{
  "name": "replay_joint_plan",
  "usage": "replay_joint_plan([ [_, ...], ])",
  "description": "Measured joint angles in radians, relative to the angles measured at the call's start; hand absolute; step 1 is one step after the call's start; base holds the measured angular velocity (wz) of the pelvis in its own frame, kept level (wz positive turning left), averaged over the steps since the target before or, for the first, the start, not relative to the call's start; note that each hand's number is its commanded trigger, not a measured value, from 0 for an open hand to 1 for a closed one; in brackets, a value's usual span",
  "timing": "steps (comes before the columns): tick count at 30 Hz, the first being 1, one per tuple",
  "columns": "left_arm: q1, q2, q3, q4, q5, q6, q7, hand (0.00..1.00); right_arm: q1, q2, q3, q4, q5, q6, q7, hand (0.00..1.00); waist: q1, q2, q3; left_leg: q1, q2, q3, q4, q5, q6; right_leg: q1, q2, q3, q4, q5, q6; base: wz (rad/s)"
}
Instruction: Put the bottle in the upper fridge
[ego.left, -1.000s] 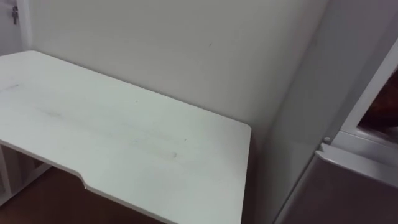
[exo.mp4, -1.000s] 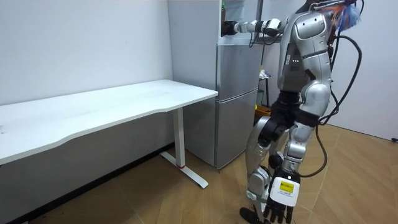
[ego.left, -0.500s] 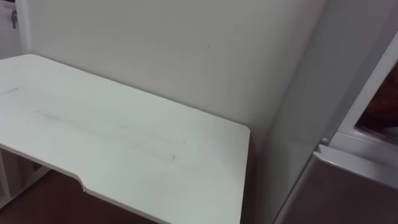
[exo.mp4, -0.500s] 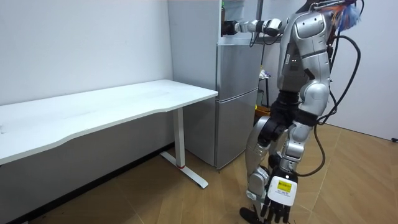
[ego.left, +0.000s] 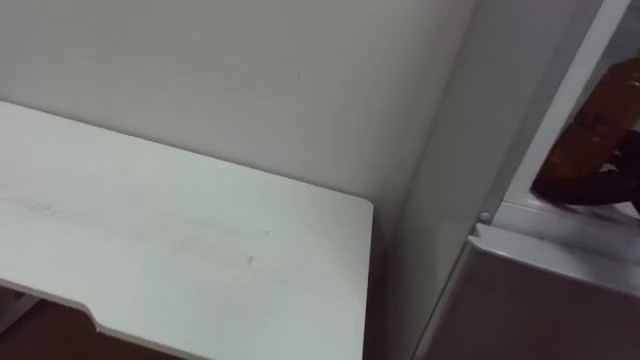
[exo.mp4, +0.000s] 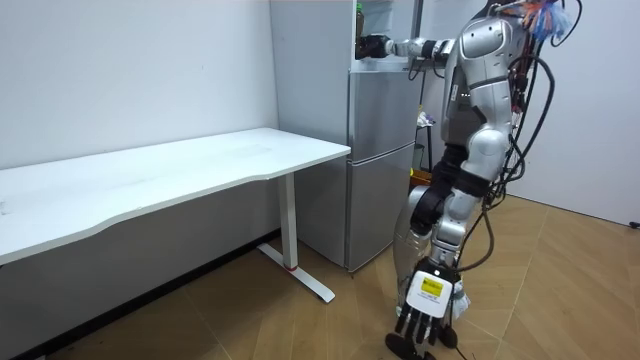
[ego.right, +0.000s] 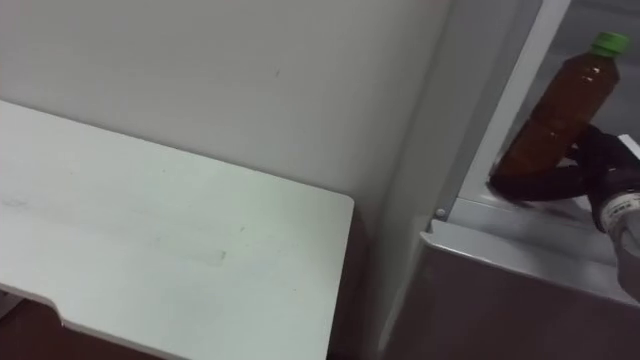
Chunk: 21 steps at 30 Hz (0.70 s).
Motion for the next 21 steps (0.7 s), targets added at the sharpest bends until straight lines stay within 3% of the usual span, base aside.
replay_joint_plan([
  [7, -0.011, -0.025, 0.002, 0.031, 0.002, 0.001, 0.003, 0.0, 0.025, 0.0, -0.077, -0.017, -0.007, 0.0, -0.005, 0.0, -0.025, 0.017, 0.0, 0.013, 0.0, 0.016, -0.005, 0.0, 0.003, 0.005, -0.001, 0.012, 0.0, 0.0, 0.0, -0.05],
  [19, -0.018, -0.026, 0.002, 0.031, -0.001, -0.001, 0.005, 0.0, 0.04, 0.0, -0.091, -0.053, -0.043, -0.001, -0.041, 0.0, -0.054, 0.031, -0.0012, 0.028, 0.001, 0.036, -0.009, 0.0, 0.003, 0.007, 0.001, 0.046, -0.001, 0.001, -0.002, -0.06],
  [21, -0.018, -0.027, 0.003, 0.031, -0.001, -0.001, 0.007, 0.0, 0.105, 0.0, -0.129, -0.122, -0.035, -0.009, -0.052, 0.0, -0.051, 0.035, -0.0077, 0.034, 0.001, 0.039, -0.019, 0.0, 0.004, 0.009, 0.001, 0.053, -0.002, 0.001, -0.002, -0.06],
])
